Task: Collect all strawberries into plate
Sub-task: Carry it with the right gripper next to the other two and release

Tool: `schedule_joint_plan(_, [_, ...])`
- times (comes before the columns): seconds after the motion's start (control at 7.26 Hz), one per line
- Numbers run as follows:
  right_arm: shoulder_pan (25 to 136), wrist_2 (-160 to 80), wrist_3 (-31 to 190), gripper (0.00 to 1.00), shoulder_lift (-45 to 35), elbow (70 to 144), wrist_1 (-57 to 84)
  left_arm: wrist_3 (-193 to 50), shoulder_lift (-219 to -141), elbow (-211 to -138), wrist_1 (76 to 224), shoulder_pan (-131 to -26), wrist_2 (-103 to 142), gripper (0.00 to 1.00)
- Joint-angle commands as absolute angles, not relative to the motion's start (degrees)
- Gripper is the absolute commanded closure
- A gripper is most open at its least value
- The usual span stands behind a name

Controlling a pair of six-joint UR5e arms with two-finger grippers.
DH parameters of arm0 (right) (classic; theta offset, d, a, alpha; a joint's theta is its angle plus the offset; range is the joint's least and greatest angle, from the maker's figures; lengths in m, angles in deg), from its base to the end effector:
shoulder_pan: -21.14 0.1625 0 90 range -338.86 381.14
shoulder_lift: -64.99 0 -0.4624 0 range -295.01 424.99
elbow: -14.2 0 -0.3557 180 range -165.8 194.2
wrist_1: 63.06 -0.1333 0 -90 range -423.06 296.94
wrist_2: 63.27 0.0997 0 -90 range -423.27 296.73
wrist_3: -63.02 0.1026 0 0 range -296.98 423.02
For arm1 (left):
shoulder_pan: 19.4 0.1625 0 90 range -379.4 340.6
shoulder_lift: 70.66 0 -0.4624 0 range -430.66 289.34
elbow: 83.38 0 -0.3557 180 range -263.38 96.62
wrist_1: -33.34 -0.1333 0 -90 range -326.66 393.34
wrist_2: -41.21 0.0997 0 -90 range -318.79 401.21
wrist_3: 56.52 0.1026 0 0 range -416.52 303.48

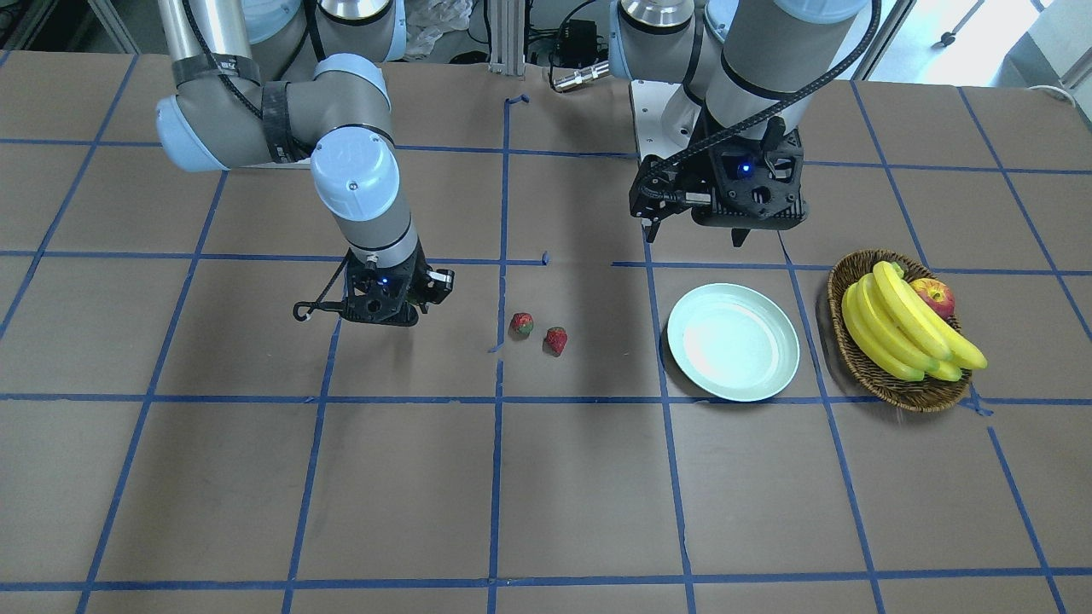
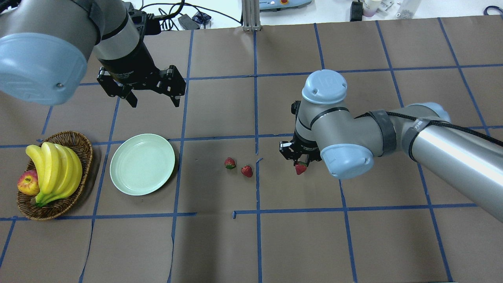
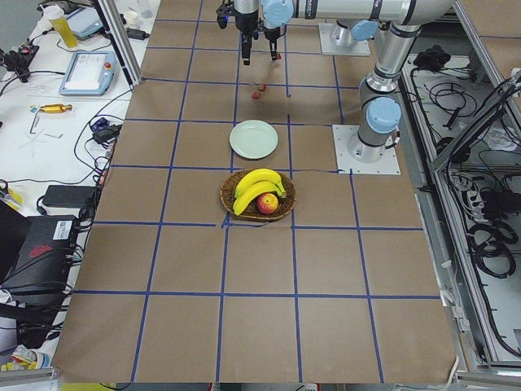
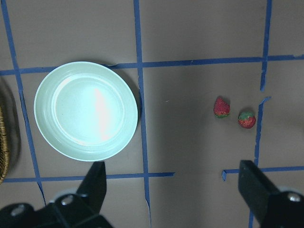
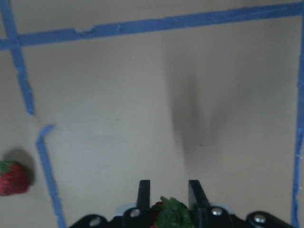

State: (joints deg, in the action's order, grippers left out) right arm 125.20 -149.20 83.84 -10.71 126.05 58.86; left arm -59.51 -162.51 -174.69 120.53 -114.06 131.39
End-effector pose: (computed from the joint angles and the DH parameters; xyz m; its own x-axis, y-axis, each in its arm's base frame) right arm 0.2562 -0.4444 0.2913 -0.9917 0.1221 -0.0399 0.1179 0.9886 0.0941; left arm -0.1707 -0.4568 0.5018 -0.9996 0.0292 -0.0035 0.0291 0.9996 0.0059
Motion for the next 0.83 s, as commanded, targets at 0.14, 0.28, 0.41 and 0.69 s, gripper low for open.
schedule_joint_plan(0.14, [137.37,-146.43,99.19,1.00,-2.51,115.72,59.98,-59.51,-162.50,-174.69,120.52,-114.06,131.39,0.00])
schedule_joint_plan(0.28, [138.98,-144.93,102.45,1.00,-1.98,114.58,62.68,-59.42,-162.42,-174.69,120.52,-114.06,131.39,0.00])
schedule_joint_plan(0.41, [139.43,-144.66,103.17,1.00,0.46,111.78,63.49,-59.51,-162.41,-174.69,120.52,-114.06,131.39,0.00])
schedule_joint_plan(0.69, [141.80,-143.78,106.52,1.00,5.73,108.33,64.55,-59.51,-162.41,-174.69,120.52,-114.06,131.39,0.00])
